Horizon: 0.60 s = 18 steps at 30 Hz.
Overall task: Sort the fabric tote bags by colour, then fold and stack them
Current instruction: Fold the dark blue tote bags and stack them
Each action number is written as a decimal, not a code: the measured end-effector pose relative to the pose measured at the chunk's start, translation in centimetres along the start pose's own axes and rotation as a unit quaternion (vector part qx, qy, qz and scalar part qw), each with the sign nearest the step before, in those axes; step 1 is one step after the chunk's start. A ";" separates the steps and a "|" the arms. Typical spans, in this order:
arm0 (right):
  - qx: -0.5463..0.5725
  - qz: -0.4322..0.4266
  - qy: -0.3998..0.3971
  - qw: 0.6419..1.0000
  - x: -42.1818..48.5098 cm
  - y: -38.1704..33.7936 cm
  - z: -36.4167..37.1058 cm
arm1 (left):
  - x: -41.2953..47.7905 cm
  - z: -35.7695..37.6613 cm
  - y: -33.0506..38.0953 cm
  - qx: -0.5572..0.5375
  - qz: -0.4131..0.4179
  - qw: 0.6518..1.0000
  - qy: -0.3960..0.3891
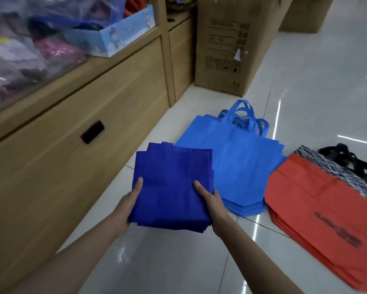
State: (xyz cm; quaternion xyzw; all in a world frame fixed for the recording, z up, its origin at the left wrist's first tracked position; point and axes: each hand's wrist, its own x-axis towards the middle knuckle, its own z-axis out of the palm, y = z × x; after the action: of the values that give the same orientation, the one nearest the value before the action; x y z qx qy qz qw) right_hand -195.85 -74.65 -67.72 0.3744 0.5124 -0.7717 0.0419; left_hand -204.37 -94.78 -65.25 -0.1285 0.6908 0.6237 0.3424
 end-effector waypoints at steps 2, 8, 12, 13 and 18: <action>-0.001 0.015 -0.012 1.000 0.4 1.0 3.3 | 0.6 -2.8 -0.3 0.002 0.010 0.999 0.039; 0.016 0.043 -0.027 0.999 3.2 4.4 8.6 | 4.6 -8.2 -1.6 0.010 0.026 0.998 0.059; 0.027 0.035 -0.042 0.998 5.2 6.8 10.4 | 7.3 -10.0 -2.1 0.041 0.021 0.994 0.095; 0.025 0.025 -0.049 0.998 5.6 7.3 10.9 | 8.1 -10.6 -2.2 0.062 0.021 0.991 0.116; -0.025 -0.013 -0.047 0.998 7.8 9.0 14.1 | 10.9 -12.9 -3.1 0.365 0.149 0.866 0.309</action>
State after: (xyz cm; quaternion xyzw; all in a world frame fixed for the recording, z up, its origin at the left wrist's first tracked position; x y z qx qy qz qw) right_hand -205.02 -87.99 -76.64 0.3297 0.5342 -0.7757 0.0653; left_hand -214.53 -104.92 -74.74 -0.0761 0.9504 0.2992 0.0369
